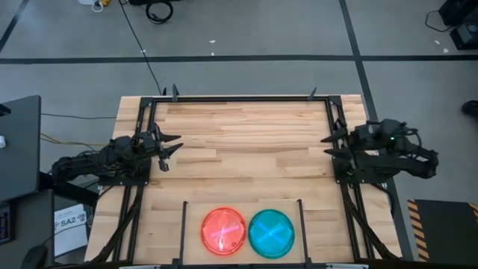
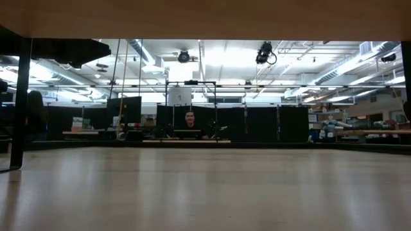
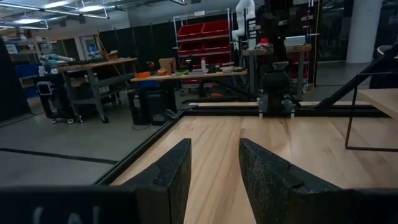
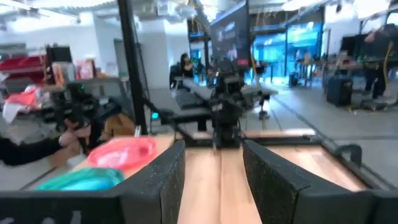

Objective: Place and stack plates onto a shelf
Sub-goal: Return to Home Position

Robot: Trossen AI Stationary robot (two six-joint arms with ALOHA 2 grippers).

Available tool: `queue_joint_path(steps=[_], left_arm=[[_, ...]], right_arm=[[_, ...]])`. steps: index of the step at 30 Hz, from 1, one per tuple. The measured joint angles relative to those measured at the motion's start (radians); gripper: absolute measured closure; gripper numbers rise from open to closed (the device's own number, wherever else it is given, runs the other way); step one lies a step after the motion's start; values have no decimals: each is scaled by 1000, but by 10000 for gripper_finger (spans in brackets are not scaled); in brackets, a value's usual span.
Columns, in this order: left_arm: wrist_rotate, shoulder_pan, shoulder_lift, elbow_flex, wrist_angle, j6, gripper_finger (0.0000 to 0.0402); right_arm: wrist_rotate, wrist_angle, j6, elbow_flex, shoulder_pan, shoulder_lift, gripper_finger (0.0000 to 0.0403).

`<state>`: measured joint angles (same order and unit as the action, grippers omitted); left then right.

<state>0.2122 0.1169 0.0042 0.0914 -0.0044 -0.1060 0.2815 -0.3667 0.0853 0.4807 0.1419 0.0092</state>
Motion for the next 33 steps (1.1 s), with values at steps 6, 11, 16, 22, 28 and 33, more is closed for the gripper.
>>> queue_joint_path(steps=[6, 11, 16, 22, 28, 33], left_arm=[[-5, 0, 0, 0, -3, 3, 260], [-5, 0, 0, 0, -7, 13, 260], [-4, 0, 0, 0, -7, 16, 260], [-5, 0, 0, 0, -7, 16, 260], [-5, 0, 0, 0, -8, 16, 260], [-5, 0, 0, 0, -8, 17, 260]], right_arm=[[-48, 126, 0, -99, 0, 5, 234], [-52, 243, -9, -194, 0, -6, 234], [-82, 312, -1, -271, 0, -6, 234], [-125, 369, 1, -329, 0, -6, 234], [-125, 397, 1, -369, 0, -6, 234], [-125, 450, 1, -419, 0, -6, 234]])
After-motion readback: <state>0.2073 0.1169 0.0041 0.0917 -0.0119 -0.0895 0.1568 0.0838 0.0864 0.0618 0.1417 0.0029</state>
